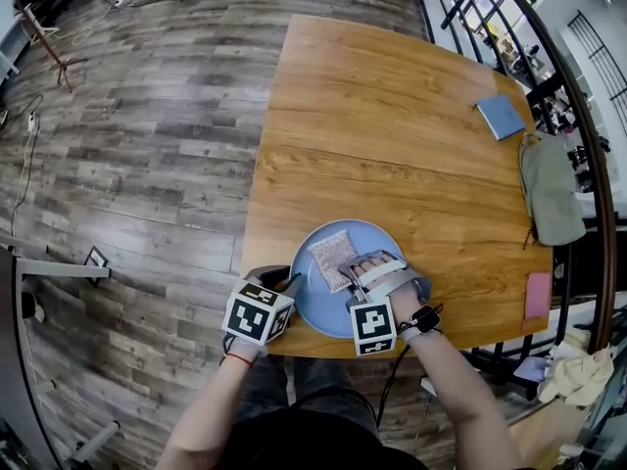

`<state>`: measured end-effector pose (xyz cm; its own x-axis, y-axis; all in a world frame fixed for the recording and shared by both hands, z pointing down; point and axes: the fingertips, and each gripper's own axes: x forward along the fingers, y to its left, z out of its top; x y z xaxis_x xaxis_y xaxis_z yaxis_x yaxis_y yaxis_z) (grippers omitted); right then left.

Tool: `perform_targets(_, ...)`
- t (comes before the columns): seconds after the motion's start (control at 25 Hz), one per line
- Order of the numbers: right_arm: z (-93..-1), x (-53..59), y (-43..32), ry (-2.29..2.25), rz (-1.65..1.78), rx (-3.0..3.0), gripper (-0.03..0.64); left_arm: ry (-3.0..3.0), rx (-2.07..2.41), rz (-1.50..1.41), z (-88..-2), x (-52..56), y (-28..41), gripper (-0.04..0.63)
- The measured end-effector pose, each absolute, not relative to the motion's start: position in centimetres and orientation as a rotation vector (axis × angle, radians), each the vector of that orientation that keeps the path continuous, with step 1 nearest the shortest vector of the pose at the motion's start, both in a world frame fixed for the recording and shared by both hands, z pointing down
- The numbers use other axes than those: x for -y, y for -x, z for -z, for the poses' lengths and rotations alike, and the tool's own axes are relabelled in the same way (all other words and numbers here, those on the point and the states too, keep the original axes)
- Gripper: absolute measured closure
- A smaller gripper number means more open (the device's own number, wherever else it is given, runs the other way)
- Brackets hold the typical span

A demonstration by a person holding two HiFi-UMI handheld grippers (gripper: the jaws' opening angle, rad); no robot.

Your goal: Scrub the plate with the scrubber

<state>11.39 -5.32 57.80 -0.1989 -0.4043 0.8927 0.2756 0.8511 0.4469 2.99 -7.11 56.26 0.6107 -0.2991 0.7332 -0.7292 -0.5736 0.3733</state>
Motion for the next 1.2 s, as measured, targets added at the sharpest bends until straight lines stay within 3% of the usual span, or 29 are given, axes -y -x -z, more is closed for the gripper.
perform_targets(0.64, -57.5, -0.5, -19.9, -0.065, 0.402, 1.525, 0.531, -2.14, 0.925, -0.801, -56.2, 8.1, -3.0, 0.548)
perform_targets(0.92, -57.4, -4.7, -18.3, 0.078, 0.256, 1.571, 0.531, -2.096, 0.952, -0.73, -56.1, 8.4, -3.0, 0.571)
perform_targets(1.2, -57.7, -6.0, -14.1, 0.257, 0.374, 1.597, 0.531, -2.071, 0.962, -0.692, -56.3, 8.6, -3.0, 0.575)
